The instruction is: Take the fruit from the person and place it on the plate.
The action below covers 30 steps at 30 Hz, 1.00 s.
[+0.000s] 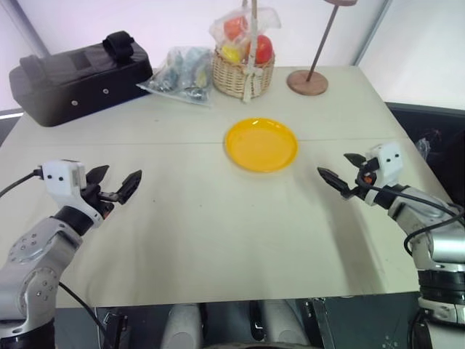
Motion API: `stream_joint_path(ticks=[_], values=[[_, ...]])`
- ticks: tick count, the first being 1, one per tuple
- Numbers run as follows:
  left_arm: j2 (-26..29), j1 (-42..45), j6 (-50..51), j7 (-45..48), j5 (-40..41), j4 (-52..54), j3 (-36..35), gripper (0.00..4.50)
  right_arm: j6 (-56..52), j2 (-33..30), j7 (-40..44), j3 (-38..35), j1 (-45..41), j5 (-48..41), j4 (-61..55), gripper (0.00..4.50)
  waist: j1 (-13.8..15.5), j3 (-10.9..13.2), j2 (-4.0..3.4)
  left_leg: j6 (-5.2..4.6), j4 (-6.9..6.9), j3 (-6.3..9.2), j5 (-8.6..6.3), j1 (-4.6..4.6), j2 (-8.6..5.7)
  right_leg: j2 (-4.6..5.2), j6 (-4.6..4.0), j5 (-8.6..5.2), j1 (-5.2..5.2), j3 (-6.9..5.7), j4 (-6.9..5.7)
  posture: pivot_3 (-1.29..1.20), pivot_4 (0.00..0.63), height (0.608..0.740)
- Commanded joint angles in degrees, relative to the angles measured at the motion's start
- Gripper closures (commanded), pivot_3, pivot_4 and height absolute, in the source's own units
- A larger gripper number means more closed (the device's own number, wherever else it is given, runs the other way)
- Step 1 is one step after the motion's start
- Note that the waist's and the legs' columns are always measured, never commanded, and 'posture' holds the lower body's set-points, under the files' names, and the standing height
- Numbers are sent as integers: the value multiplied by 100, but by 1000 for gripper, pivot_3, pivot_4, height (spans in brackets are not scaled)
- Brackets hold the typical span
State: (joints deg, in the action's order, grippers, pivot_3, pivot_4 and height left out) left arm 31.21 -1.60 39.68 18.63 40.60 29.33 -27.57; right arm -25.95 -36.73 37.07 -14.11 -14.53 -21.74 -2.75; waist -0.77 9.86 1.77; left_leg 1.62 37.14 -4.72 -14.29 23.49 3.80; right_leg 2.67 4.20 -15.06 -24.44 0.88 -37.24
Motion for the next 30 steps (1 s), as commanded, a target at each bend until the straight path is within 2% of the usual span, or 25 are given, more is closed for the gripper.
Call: stream_joint_path(ticks=[1,30], values=[[32,124,-82,58,35,62,50,68,26,44,-52,-106,-29,-102,-281,0,0,0,0,0,0,0,0,0,0,0,0,0,0,0,0,0,150,740],[81,146,-173,47,-167,17,74,68,148,320,-108,58,-107,-18,-190,0,1,0,0,0,1,-1,0,0,0,0,4,2,0,0,0,0,150,740]])
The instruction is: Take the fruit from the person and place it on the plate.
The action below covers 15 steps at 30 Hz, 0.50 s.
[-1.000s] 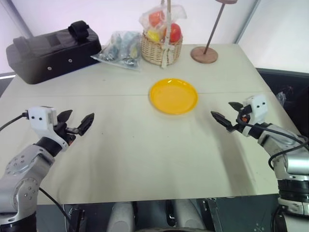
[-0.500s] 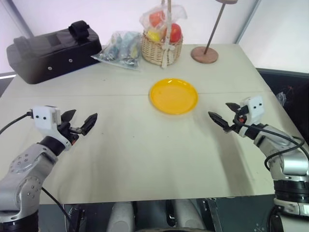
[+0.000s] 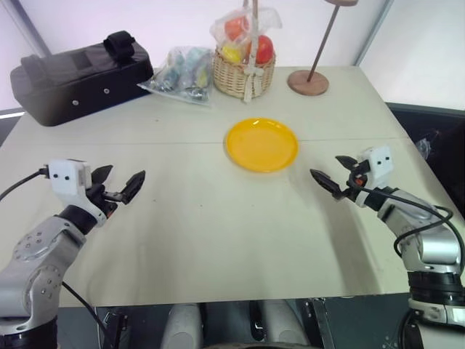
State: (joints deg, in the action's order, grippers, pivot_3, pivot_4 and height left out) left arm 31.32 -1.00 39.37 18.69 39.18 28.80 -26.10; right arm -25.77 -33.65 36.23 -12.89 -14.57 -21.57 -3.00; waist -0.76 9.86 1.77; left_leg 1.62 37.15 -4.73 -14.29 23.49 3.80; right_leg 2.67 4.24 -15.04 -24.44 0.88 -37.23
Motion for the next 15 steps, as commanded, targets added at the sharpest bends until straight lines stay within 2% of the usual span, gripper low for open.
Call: stream_joint_path(ticks=[1,15], values=[[71,93,-146,47,-32,62,-71,68,135,17,-27,-60,-109,-35,-160,0,0,0,0,0,0,0,0,0,0,0,0,0,0,0,0,0,150,740],[47,150,-138,79,-111,21,-68,68,143,33,-74,-33,-153,-26,-134,0,0,0,0,0,0,0,0,0,0,0,2,1,0,0,0,0,150,740]])
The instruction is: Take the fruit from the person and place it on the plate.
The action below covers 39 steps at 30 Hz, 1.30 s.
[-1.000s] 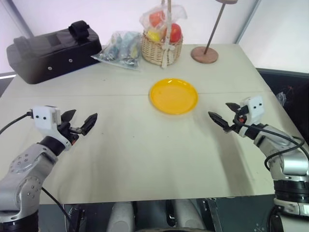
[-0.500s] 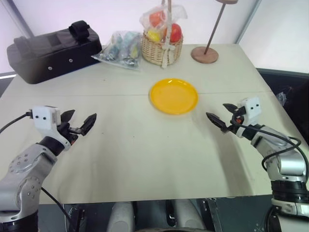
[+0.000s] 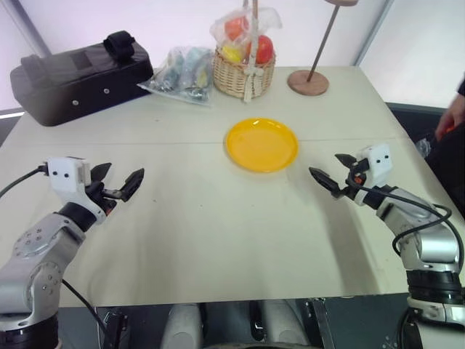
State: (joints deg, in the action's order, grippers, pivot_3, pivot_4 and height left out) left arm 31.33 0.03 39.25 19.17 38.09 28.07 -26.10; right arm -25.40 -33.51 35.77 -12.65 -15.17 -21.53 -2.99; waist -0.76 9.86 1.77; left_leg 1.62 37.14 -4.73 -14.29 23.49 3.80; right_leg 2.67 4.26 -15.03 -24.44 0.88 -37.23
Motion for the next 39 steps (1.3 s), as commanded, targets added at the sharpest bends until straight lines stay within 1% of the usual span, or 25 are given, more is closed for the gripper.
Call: stream_joint_path(ticks=[1,12,16,18,22,31,36,39], values=[[46,44,-124,32,-4,95,-69,68,103,20,-31,-58,-90,-31,-140,0,0,0,0,0,0,0,0,0,0,0,0,0,0,0,0,0,150,740],[63,66,-111,65,-20,77,-51,68,87,45,-81,-50,-66,-31,-176,0,0,0,0,0,0,0,0,0,0,0,2,1,0,0,0,0,150,740],[183,163,-97,151,-36,30,-43,68,88,53,-89,-41,-80,-23,-168,0,0,0,0,0,0,0,0,0,0,0,2,1,0,0,0,0,150,740],[314,326,-37,248,87,-44,-124,68,87,53,-100,-33,-85,-23,-169,0,6,0,0,0,0,0,0,0,0,0,2,1,0,0,0,0,150,740],[976,774,226,1137,724,-49,-145,68,90,49,-101,-13,-108,-17,-150,0,5,0,0,0,1,-1,0,1,-1,0,1,1,0,-1,1,0,150,740],[2408,1102,1248,2844,2065,-164,17,68,55,55,-188,-27,-99,-27,-252,0,-23,1,-3,0,-3,0,0,0,1,-2,1,0,-3,-1,1,0,150,740],[2439,1339,1315,2896,2219,-381,31,68,-6,0,-266,-102,-44,-59,-448,0,-6,2,-5,0,-2,-1,0,0,0,-1,-7,-5,-2,-1,1,0,150,740],[2385,1417,1287,2848,2161,-427,130,68,-300,36,-491,-389,-502,-410,-608,0,-9,3,-6,0,-1,-2,0,0,0,0,-6,-4,-2,0,0,0,150,740]])
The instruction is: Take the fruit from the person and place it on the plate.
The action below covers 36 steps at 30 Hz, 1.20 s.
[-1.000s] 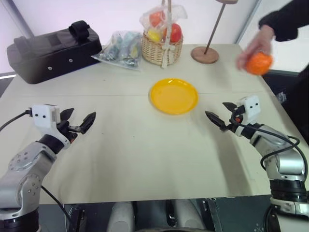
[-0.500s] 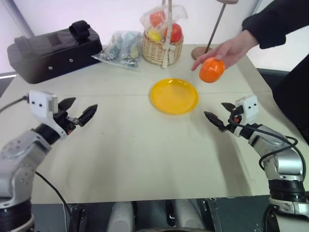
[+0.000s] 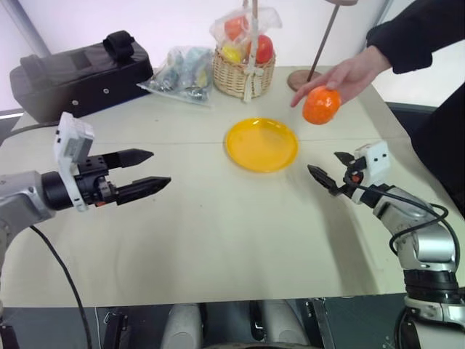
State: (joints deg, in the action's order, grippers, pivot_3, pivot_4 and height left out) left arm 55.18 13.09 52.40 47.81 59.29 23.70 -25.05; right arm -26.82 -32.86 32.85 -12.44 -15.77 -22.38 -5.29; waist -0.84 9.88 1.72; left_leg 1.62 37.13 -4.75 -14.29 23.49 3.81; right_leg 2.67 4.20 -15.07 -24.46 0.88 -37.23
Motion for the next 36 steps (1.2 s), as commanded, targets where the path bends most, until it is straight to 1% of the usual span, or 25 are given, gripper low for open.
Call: stream_joint_path(ticks=[1,8,11,19,26,28,30,31,36], values=[[-32,128,-47,-39,14,6,69,68,-242,20,-315,-496,-663,-448,-346,0,-6,1,-2,0,0,0,0,0,0,0,0,0,0,0,0,0,150,740],[-178,121,-105,-184,-19,91,143,68,-825,398,-764,-823,-1716,-1242,-110,0,-11,1,-2,0,-6,5,0,0,2,-4,10,6,-1,-2,-2,0,150,740],[-198,18,-108,-240,-8,165,74,68,-944,492,-812,-822,-1963,-1397,31,0,-4,1,-2,0,-4,1,0,2,1,-1,11,6,-1,-1,-1,0,150,740],[-247,-269,-138,-411,40,384,-93,68,-874,628,-666,-505,-2177,-1311,373,0,-10,1,-2,0,-4,1,0,2,1,0,10,6,-1,-1,-1,0,150,740],[-284,-394,-194,-555,37,472,-162,68,-770,628,-630,-409,-2123,-1108,678,0,-11,1,-2,0,-4,1,0,2,1,0,11,6,-2,0,-1,0,150,740],[-292,-419,-206,-575,35,488,-165,0,-709,651,-659,-463,-2145,-1107,728,530,-6,1,-2,0,-4,0,0,2,1,1,11,6,-2,0,-1,0,150,740],[-296,-439,-212,-590,38,500,-165,0,-682,654,-640,-456,-2141,-1105,716,1295,-8,1,-2,0,-4,0,0,2,1,1,11,6,-2,0,-1,0,150,740],[-300,-455,-219,-594,31,507,-163,0,-678,659,-633,-434,-2129,-1102,688,1509,-10,1,-2,0,-4,0,0,2,1,1,11,6,-2,0,-1,0,150,740],[-283,-509,-263,-614,-18,492,-128,0,-732,668,-627,-299,-2148,-1048,576,1518,-14,1,-2,0,-5,0,0,2,1,0,11,6,-2,0,-1,0,150,740]])
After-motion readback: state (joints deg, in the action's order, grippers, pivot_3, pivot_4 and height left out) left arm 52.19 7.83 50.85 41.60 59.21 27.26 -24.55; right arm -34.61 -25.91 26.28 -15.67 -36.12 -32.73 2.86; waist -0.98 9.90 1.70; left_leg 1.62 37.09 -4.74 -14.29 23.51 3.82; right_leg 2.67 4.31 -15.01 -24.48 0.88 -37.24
